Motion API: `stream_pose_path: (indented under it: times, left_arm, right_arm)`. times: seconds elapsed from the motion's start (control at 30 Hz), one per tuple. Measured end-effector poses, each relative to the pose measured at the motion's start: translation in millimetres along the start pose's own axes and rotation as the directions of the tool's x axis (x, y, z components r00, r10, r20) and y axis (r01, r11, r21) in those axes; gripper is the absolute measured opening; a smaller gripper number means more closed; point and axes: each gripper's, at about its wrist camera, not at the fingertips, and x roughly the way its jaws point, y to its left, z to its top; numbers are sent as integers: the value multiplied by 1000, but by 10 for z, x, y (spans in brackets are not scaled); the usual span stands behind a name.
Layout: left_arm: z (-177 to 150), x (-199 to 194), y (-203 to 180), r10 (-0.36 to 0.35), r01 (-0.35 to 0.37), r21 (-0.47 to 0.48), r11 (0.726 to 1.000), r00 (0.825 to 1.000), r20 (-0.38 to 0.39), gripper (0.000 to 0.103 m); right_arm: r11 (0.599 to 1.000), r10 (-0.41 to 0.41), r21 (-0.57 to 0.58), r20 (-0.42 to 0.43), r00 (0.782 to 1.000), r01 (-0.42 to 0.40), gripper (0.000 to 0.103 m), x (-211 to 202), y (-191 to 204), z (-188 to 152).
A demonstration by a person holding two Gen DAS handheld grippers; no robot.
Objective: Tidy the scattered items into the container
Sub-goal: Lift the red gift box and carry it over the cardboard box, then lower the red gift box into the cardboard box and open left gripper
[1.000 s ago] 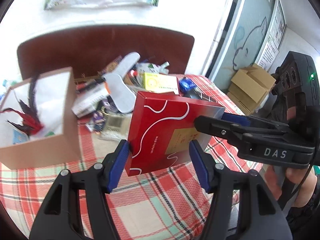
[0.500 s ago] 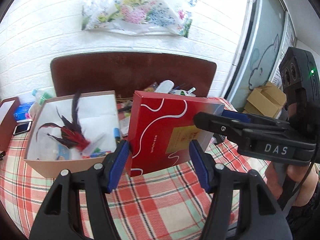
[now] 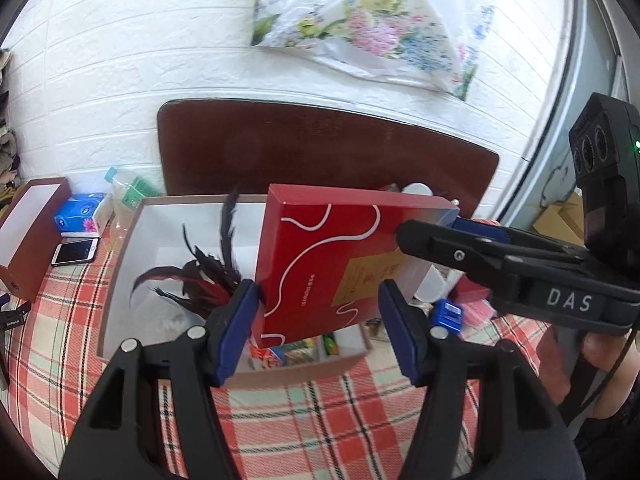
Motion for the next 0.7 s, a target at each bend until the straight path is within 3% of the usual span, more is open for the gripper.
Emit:
stream_pose_path:
  times: [0.4, 0.47, 0.5, 0.57, 0.7]
  left_arm:
    - [3, 522, 544, 25, -29, -84, 996, 998, -55, 61]
    - [2, 558, 585, 3, -9, -101, 995, 998, -57, 68]
    - [2, 563, 591, 4, -9, -105, 994, 999, -54, 82]
    - [8, 568, 574, 46, -51, -98, 994, 998, -51, 93]
    - [-1, 571, 558, 59, -65, -112, 992, 996, -62, 92]
  right_arm:
    - [999, 47, 24, -79, 996, -46, 68, 794, -60, 68]
    - [996, 86, 31, -81, 993, -84, 85, 854, -59, 59]
    - [996, 84, 25, -79, 993, -82, 102, 871, -46, 57]
    - [999, 38, -11, -61, 997, -39, 103, 859, 10, 54]
    - [999, 40, 3, -46, 998, -40, 103, 794, -29, 71]
